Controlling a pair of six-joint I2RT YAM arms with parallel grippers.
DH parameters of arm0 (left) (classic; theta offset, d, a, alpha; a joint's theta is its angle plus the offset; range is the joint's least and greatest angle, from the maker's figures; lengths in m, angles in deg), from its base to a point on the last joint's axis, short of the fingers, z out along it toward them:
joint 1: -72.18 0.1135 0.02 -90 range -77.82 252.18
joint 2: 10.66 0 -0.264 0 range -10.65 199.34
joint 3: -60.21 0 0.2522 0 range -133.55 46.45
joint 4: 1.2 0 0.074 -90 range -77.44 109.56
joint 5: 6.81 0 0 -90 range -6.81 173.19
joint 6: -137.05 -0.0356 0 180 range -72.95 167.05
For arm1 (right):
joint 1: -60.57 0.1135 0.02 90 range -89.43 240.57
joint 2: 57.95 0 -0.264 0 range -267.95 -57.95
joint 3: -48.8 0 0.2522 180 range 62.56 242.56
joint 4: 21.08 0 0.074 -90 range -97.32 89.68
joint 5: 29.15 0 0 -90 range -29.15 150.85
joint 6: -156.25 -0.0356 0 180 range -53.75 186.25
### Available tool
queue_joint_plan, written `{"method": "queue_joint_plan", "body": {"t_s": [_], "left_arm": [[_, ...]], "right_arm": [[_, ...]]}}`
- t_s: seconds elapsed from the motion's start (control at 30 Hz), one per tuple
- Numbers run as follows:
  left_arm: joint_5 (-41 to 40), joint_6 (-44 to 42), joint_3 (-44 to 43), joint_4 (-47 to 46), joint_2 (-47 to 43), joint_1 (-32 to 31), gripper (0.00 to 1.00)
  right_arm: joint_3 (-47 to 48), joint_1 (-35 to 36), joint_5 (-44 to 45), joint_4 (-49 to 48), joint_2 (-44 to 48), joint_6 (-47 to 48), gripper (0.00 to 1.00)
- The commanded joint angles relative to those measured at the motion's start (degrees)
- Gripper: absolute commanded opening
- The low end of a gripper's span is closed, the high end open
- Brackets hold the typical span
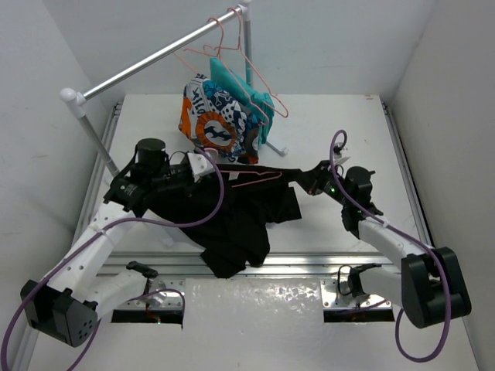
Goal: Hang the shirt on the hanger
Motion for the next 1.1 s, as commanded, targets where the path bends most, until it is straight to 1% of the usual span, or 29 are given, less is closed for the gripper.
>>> {"method": "queue_joint_plan", "body": {"t_s": [0.0,0.03,0.13,0.23,0.27,0.3,0.33,0.37,0.43,0.47,0.5,0.53,0.57,0.63,0.67,0.7,0.73,0.77,0.83,0.9,0.93,0.97,1.0,1.03,1.07], "left_arm": [[-10.9,7.0,1.0,-11.6,-1.4,0.1,0.00],[-11.6,7.5,1.1,-13.3,-1.4,0.0,0.00],[-12.8,8.8,1.2,-15.3,-0.8,0.0,0.00],[-16.5,6.4,1.4,-15.2,0.3,-1.0,0.00],[-18.1,4.4,1.8,-15.4,0.6,-1.5,0.00],[-21.4,3.2,2.2,-15.3,0.7,-2.2,0.00],[-22.5,0.7,2.8,-14.9,0.8,-3.6,0.00],[-23.5,-0.6,3.0,-14.3,1.1,-4.4,0.00],[-23.2,-1.9,3.4,-12.3,1.3,-6.6,0.00],[-22.6,-2.2,3.3,-11.6,1.9,-6.9,0.00],[-20.8,-2.2,3.0,-10.0,2.1,-7.2,0.00],[-19.6,-2.4,2.5,-9.3,2.4,-7.3,0.00],[-18.3,-2.4,2.3,-8.7,2.7,-7.3,0.00],[-14.4,-2.7,1.9,-7.7,2.7,-7.3,0.00],[-13.0,-2.8,1.9,-7.6,2.3,-7.3,0.00],[-9.8,-2.8,1.7,-7.5,2.0,-7.3,0.00],[-8.3,-2.2,1.5,-7.6,1.7,-7.3,0.00],[-6.1,-1.9,1.3,-7.5,1.3,-7.3,0.00],[-4.7,-1.7,0.6,-7.2,1.0,-7.3,0.00],[-3.8,-2.0,1.0,-7.2,0.4,-7.3,0.00],[-3.6,-2.2,1.3,-7.3,0.3,-7.3,0.00],[-3.1,-2.3,1.6,-7.4,0.3,-7.3,0.00],[-2.6,-2.4,2.1,-7.3,0.3,-7.3,0.00],[-2.1,-3.1,2.5,-7.2,0.2,-7.3,0.00],[-1.2,-3.2,2.8,-7.3,0.1,-7.3,0.00]], "right_arm": [[1.0,-0.6,2.1,7.3,3.0,7.4,0.00],[1.9,-0.5,3.0,11.0,4.5,8.8,0.00],[4.1,0.4,3.9,16.7,6.5,13.0,0.00],[5.9,3.1,6.8,20.9,9.3,16.9,0.00],[6.5,5.3,9.7,22.0,9.8,19.2,0.00],[8.2,6.8,11.1,24.3,10.1,20.5,0.00],[9.2,10.3,12.5,25.3,9.7,21.9,0.00],[10.3,12.0,14.7,26.1,9.1,24.3,0.00],[13.6,15.1,15.9,27.8,7.6,25.7,0.00],[14.5,17.9,16.5,27.9,6.2,27.0,0.00],[16.1,19.4,17.6,27.7,5.5,27.9,0.00],[16.9,23.0,18.2,27.7,4.8,29.3,0.00],[17.8,24.7,18.5,27.7,3.3,32.6,0.00],[19.5,29.2,14.9,27.5,1.8,36.0,0.00],[19.8,30.4,12.5,27.5,1.0,39.2,0.00],[20.0,31.7,10.2,28.1,-0.1,40.3,0.00],[20.1,33.8,6.6,28.8,-0.6,43.0,0.00],[19.7,34.5,4.6,30.1,-0.8,45.8,0.00],[17.9,34.6,0.6,29.9,0.2,46.7,0.00],[14.2,34.7,-0.2,28.8,3.2,48.2,0.06],[12.9,34.6,0.0,28.4,4.5,48.3,0.15],[11.1,34.5,0.9,28.5,5.6,48.2,0.46],[10.6,34.6,2.0,29.1,6.8,48.0,0.57],[10.5,34.5,4.0,29.8,9.4,47.2,0.63],[10.2,34.5,4.2,31.2,11.0,46.9,0.70]]}}
